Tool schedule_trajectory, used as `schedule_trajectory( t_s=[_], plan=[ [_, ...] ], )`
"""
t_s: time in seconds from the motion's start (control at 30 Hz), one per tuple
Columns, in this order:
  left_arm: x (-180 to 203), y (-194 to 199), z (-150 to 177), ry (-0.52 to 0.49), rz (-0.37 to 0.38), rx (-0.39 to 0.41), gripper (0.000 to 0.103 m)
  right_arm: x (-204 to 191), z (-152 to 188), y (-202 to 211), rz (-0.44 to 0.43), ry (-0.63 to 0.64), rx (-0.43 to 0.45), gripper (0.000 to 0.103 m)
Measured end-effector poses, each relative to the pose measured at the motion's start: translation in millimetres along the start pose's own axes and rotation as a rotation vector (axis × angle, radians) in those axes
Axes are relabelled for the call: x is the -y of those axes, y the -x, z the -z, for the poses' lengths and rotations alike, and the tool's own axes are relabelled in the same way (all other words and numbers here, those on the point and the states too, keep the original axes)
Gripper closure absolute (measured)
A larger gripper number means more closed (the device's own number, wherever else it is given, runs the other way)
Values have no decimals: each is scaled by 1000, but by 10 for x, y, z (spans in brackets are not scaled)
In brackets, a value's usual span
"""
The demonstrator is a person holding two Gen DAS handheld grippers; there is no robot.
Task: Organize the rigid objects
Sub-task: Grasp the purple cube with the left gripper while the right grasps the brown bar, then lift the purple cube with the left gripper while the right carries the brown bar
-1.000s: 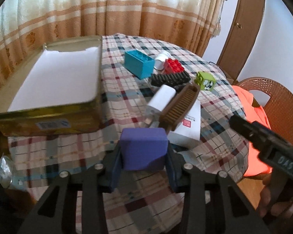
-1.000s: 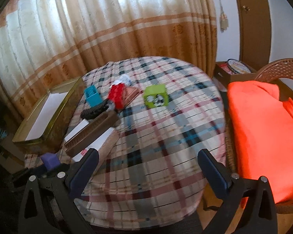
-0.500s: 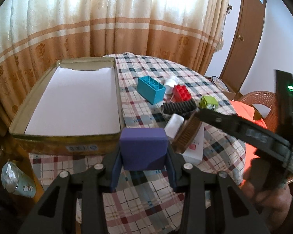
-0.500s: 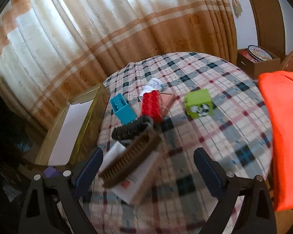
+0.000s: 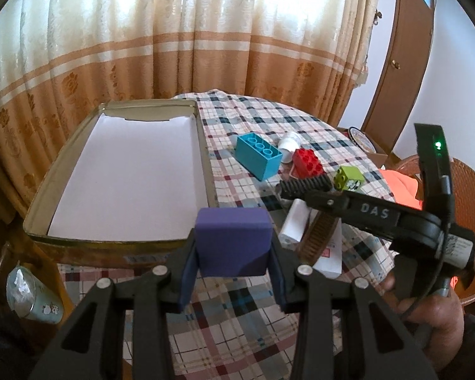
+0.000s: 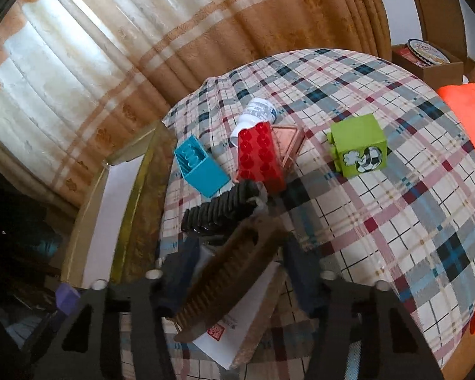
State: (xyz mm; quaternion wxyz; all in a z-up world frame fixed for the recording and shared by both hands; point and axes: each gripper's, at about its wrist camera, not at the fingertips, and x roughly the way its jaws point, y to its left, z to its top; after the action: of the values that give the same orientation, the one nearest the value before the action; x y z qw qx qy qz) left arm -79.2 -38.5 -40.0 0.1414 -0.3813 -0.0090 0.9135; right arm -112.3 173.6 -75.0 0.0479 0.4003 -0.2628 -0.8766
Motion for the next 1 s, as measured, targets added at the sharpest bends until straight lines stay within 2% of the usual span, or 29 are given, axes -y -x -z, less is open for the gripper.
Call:
schedule_trajectory(
  t_s=[0.17, 0.2, 0.23, 0.33, 0.53, 0.73, 0.87, 0.9, 0.93, 1.0],
  plan=[
    [4, -5, -22, -1, -1, 3, 64, 167, -63, -22, -86, -72, -38, 64],
    [6, -5, -24, 0, -2, 2, 64, 195, -72, -4, -92, -79, -39, 68],
    [5, -4, -23, -2, -2, 2, 64, 207, -82, 13, -96, -80, -38, 77],
    [10, 2, -35, -7, -4, 7, 64, 255, -104, 108, -121, -92, -30, 85],
    [23, -1, -62, -10, -3, 5, 64, 292, -128, 201, -119, -83, -17, 85],
    [50, 4, -75, -18, -2, 5, 64, 231, -36, 259, -37, 23, -10, 81],
    [59, -9, -77, -16, 0, 3, 64, 318, 48, 213, -64, -26, -58, 79],
    [69, -11, -74, -18, 1, 2, 64, 341, 74, 183, -72, -43, -78, 76],
    [75, -10, -70, -20, 0, 1, 64, 374, 113, 146, -86, -68, -100, 67],
    [77, -15, -71, -22, -1, 1, 64, 387, 172, 137, -109, -82, -105, 64]
  ],
)
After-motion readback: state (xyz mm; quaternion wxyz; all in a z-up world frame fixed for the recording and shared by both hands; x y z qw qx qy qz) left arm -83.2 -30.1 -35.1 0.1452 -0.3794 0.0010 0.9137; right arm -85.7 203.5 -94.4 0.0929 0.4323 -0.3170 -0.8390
